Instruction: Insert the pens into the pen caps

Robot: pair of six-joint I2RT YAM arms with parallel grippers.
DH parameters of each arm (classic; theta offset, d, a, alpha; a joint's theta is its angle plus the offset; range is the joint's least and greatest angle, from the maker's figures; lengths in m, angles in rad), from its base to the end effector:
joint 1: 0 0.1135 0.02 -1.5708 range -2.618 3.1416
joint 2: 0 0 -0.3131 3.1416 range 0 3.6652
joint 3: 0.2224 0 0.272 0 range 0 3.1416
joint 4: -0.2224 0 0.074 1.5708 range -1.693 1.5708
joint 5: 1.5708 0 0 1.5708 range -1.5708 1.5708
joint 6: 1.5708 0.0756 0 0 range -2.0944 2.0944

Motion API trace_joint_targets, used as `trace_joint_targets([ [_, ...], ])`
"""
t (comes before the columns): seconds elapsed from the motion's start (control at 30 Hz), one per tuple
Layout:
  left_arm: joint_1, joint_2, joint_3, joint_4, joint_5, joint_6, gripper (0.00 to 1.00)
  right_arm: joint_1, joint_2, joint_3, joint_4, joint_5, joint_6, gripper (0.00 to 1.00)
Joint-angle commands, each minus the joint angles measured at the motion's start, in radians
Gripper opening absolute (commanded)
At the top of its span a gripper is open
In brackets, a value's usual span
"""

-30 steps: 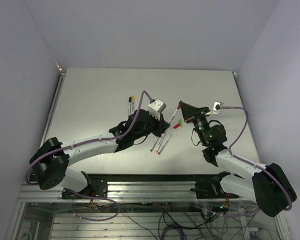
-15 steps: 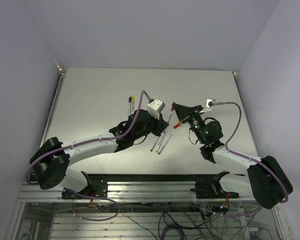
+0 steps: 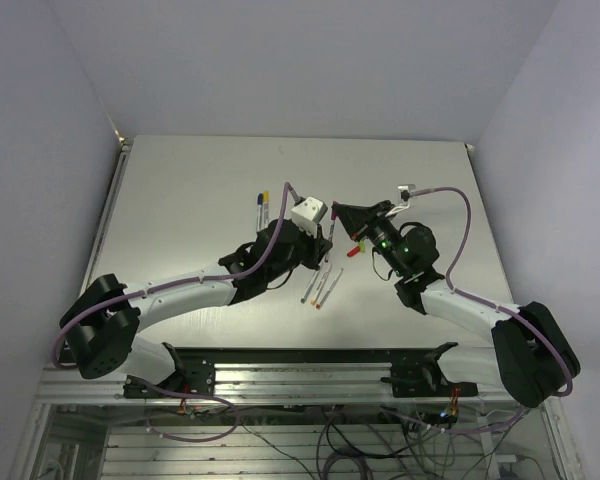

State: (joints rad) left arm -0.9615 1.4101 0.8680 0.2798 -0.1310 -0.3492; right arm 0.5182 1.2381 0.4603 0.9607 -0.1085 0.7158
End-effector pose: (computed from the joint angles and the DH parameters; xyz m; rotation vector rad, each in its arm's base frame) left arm 0.2210 -0.2994 0.2985 0.4825 1.8444 -0.7909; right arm 0.2527 0.1535 0.2931 0.0498 1.4792 1.0925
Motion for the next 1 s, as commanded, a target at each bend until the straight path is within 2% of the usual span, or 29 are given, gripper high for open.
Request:
trace_joint_targets([
  [0.0,0.026,-0.038,0.03,0.224,-0.014,0.037,0.07,0.041,0.025,0.015,-0.186,-0.116,-0.041,0.0],
  [0.57,0.101,-0.124,0.042,0.321,-0.022,0.06,0.07,0.14,0.131,0.053,-0.34,-0.037,-0.105,0.0],
  [0.8,0.11,-0.097,0.052,0.305,-0.005,0.04,0.07,0.151,0.165,0.08,-0.31,-0.034,-0.098,0.0],
  [0.97,0.11,-0.066,0.05,0.245,-0.03,0.03,0.07,0.149,0.133,0.134,-0.326,0.057,-0.123,0.0],
])
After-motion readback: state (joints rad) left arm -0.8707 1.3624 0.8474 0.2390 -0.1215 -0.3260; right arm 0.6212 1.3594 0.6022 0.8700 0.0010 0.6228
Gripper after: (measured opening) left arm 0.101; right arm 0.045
